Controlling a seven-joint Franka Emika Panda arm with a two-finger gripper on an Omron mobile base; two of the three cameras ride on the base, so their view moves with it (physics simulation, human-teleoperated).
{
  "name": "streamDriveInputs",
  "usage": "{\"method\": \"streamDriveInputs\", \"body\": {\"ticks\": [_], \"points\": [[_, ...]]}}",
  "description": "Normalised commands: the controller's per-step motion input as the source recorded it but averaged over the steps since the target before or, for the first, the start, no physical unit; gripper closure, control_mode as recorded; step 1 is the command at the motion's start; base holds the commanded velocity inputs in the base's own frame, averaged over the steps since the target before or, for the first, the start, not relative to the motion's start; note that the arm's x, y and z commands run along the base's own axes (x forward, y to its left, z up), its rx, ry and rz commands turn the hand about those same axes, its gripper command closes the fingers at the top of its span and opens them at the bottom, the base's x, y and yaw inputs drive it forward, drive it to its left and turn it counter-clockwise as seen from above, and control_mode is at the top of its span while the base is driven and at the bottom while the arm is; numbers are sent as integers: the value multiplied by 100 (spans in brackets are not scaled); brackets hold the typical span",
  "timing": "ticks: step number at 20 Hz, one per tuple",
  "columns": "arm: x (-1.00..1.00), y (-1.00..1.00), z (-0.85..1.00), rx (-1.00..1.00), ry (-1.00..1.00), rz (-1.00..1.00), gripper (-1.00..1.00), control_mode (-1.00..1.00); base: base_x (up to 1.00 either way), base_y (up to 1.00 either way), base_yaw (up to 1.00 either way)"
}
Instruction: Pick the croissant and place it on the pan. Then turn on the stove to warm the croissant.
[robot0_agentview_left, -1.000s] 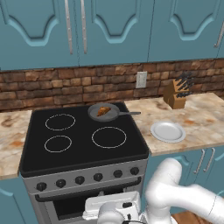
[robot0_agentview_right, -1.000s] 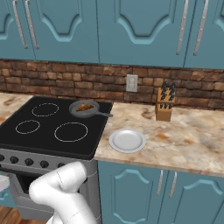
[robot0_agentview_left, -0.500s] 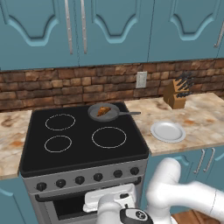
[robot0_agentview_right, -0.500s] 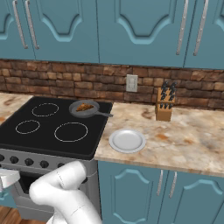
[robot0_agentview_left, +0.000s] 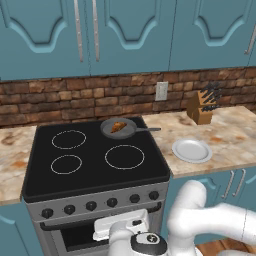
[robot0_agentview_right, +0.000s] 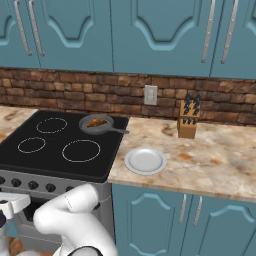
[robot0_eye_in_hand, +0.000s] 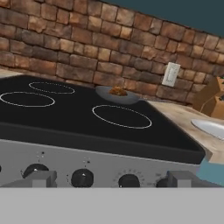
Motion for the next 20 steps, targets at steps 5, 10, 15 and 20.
{"method": "streamDriveInputs", "body": {"ticks": [5,10,15,20], "points": [[13,35,-29,0,-2,-1,-100,-100,0,0,0],[22,22,-24,0,0,0,-100,-100,0,0,0],[32,23,-16,0,0,-1,-100,-100,0,0,0],[30,24,-18,0,0,-1,-100,-100,0,0,0]]}}
